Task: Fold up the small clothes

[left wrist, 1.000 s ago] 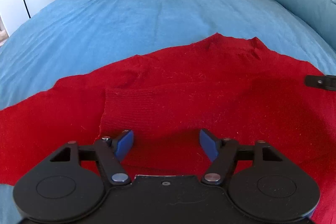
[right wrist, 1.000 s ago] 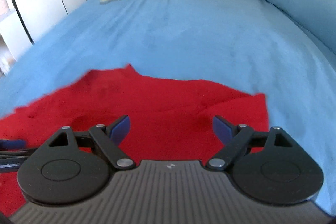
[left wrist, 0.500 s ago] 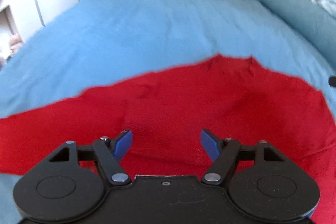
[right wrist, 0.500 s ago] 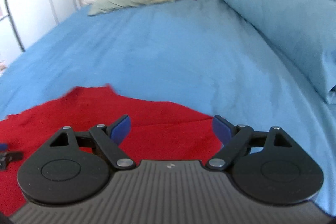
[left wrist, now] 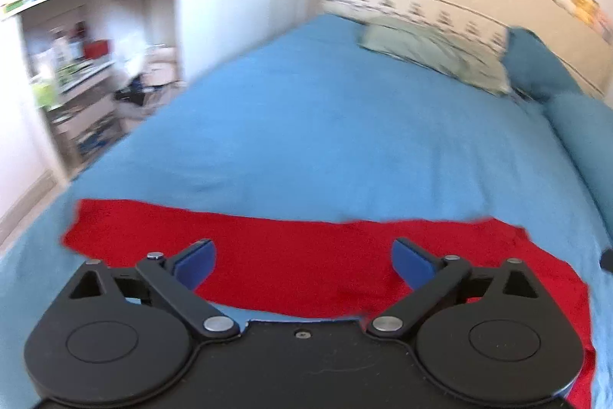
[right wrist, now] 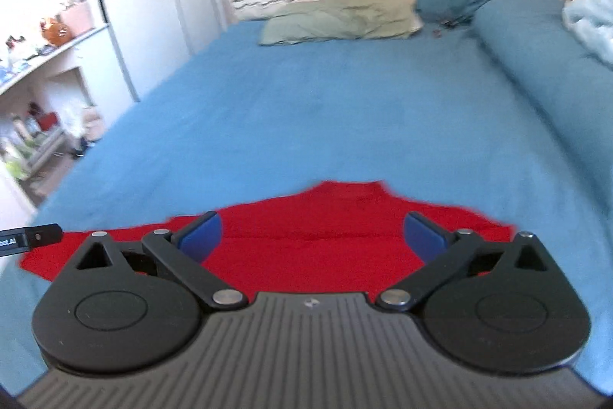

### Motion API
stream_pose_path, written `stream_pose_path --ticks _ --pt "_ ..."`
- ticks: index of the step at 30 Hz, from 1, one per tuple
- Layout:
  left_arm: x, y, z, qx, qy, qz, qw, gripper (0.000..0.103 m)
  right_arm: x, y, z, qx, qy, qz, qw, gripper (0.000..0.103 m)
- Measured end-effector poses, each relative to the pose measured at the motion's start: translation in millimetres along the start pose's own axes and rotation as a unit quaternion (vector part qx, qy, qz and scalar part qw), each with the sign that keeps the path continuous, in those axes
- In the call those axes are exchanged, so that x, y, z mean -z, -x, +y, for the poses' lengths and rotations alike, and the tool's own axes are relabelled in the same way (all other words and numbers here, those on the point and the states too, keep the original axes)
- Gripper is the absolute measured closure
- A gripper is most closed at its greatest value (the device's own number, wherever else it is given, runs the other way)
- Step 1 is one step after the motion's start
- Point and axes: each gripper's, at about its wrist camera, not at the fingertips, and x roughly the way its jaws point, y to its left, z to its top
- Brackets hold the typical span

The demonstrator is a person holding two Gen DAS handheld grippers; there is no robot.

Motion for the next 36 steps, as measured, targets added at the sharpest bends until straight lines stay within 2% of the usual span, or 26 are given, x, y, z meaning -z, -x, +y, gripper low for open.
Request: stream_pose_path --ticks 3,6,9,12,14,15,17,19,21,24,26,27,28,29,32,36 --pt "-4.1 -6.6 49.5 -0.029 0.03 -0.001 0.9991 0.002 8.8 -11.5 38.7 -0.022 -0.025 0.016 0.999 0.0" --pt "-0.8 -21.6 102.8 -0.061 0.067 -0.005 0.9959 0.0 23.7 -22.2 79.2 0.0 -0.025 0.027 0.999 0.0" --pt "9.5 -49.4 154.9 -0.087 0.103 0.012 0.9908 0.001 43.6 -35.0 110.9 0.007 -0.034 0.034 0.999 0.0" --pt "17.2 -79.2 196.6 -0.086 0.141 0.038 0.9855 0.011 60.1 -55.1 128.2 0.009 -0.043 0.044 0.998 0.0" --pt "24.6 -94.2 212.3 -0.083 0.16 0.051 0.9823 0.023 70.7 -64.9 141.3 0.01 -0.042 0.05 0.998 0.0" --pt "28.0 -102.3 219.0 -0.078 0.17 0.054 0.981 0.025 74.9 -70.3 145.9 0.011 -0.039 0.052 0.998 0.0" --pt "33.9 -115.1 226.3 -0.068 0.177 0.058 0.9802 0.036 82.3 -80.2 156.7 0.013 -0.031 0.056 0.998 0.0" --pt "36.0 -126.0 228.1 -0.066 0.178 0.062 0.9798 0.042 87.6 -90.5 165.4 0.014 -0.025 0.06 0.998 0.0" --pt "37.8 -132.4 225.4 -0.072 0.174 0.056 0.9804 0.043 89.6 -98.7 169.7 0.018 -0.02 0.061 0.998 0.0" --pt "35.9 -138.7 221.5 -0.089 0.165 0.045 0.9813 0.055 92.5 -106.2 173.1 0.021 -0.022 0.061 0.998 0.0" --pt "34.6 -140.6 218.8 -0.097 0.157 0.041 0.9819 0.073 93.4 -109.0 171.8 0.02 -0.027 0.063 0.997 0.0" --pt "33.5 -143.8 218.9 -0.1 0.154 0.041 0.9821 0.079 92.8 -109.5 170.3 0.018 -0.03 0.064 0.997 0.0" --pt "32.6 -144.3 217.2 -0.105 0.151 0.041 0.9821 0.093 92.8 -109.8 169.2 0.018 -0.031 0.065 0.997 0.0" --pt "31.7 -146.3 217.4 -0.106 0.15 0.041 0.9822 0.096 92.2 -109.5 167.7 0.018 -0.031 0.065 0.997 0.0" --pt "26.0 -144.1 212.8 -0.114 0.145 0.036 0.9822 0.098 90.6 -107.7 161.6 0.015 -0.031 0.061 0.998 0.0" --pt "10.2 -125.6 192.8 -0.117 0.116 0.006 0.9863 0.098 85.2 -103.6 146.7 0.01 -0.035 0.055 0.998 0.0"
